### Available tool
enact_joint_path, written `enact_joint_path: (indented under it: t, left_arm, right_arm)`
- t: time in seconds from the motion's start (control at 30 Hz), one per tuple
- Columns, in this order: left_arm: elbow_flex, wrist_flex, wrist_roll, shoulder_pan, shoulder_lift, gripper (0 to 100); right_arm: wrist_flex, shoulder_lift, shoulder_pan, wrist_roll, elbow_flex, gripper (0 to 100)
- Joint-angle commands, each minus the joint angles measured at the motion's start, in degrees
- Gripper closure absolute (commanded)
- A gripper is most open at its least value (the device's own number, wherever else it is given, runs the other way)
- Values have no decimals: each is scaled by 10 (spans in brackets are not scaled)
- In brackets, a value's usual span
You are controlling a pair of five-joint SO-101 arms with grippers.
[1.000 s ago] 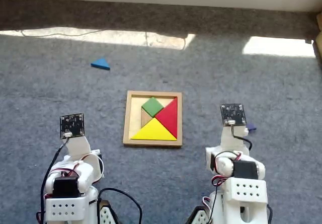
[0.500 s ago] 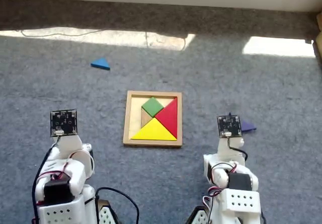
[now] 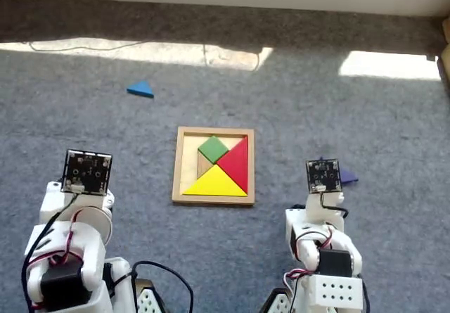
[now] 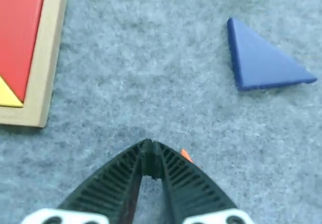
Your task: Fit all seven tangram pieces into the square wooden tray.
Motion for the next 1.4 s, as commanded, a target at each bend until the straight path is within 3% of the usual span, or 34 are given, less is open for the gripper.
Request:
enact_joint_path:
  t: [0.0,0.2,0.3,0.43,0.77,1.07,1.37]
  left_arm:
    - [-122,-12,-5,-8,185,995]
    - [-298,-42,-5,-8,462,970]
    - [-362,-67,4,-8,572,857]
    - [-444,-94,76,-7,694,746]
    - [-604,-184,147,73,945,745]
    - [-742,-255,195,85,1145,745]
    - [-904,-269,211,86,1331,745]
  right_arm:
    - [16,-36,6,5,28,991]
    - [52,-102,6,5,44,991]
    - [63,-116,6,5,45,991]
    - [62,-114,6,5,45,991]
    - [62,-114,6,5,45,991]
    - [61,-114,6,6,45,991]
    - [61,-114,6,6,45,991]
